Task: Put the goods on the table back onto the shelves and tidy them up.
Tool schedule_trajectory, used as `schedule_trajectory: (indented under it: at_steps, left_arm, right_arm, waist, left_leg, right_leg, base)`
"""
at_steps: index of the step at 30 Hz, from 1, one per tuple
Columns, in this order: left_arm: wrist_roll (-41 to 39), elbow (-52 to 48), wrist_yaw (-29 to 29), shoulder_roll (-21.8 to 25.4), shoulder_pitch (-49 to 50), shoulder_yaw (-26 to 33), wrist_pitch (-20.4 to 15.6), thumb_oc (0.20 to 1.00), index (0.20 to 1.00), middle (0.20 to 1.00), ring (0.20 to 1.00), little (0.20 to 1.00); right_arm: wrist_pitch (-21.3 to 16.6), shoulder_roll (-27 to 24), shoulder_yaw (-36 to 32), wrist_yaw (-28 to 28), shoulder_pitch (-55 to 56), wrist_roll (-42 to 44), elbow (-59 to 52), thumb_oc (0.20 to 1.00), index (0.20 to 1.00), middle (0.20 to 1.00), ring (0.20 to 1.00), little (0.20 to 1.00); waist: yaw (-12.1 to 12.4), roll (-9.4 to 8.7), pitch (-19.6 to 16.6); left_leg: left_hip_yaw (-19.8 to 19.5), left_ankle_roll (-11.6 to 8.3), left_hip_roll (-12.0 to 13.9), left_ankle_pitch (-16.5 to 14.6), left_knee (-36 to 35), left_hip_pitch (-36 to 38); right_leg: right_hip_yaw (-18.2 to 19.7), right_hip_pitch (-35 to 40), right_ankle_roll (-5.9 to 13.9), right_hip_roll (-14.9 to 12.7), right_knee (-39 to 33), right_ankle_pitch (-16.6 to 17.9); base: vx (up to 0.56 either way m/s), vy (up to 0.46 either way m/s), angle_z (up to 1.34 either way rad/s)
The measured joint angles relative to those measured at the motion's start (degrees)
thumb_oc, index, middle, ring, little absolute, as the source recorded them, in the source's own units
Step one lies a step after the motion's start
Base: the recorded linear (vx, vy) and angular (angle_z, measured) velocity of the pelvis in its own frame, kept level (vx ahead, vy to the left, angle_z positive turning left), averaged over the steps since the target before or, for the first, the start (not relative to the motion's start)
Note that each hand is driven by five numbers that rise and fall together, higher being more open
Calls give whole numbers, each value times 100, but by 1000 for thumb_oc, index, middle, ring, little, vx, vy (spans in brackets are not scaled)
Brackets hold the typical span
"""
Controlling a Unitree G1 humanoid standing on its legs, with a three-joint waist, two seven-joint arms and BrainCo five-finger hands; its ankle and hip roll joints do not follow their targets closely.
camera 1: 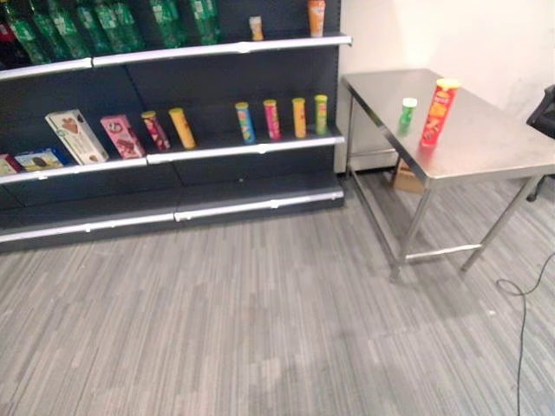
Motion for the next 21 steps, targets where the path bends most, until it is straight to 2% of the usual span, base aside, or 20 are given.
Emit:
schedule_trajectory:
  at_steps: [21]
  left_arm:
    - [145,-2,8,1,-12,11,-39,1000,1000,1000,1000,1000]
  right_arm:
    - [1,-5,137,10,-9,-211,115,1000,1000,1000,1000,1000]
  waist:
    - [-66,30,125]
  left_leg:
    - [-23,-4,8,4,29,-83]
  right_leg:
    - [3,-83,9,11,-1,7]
  base:
    - [-2,-14,0]
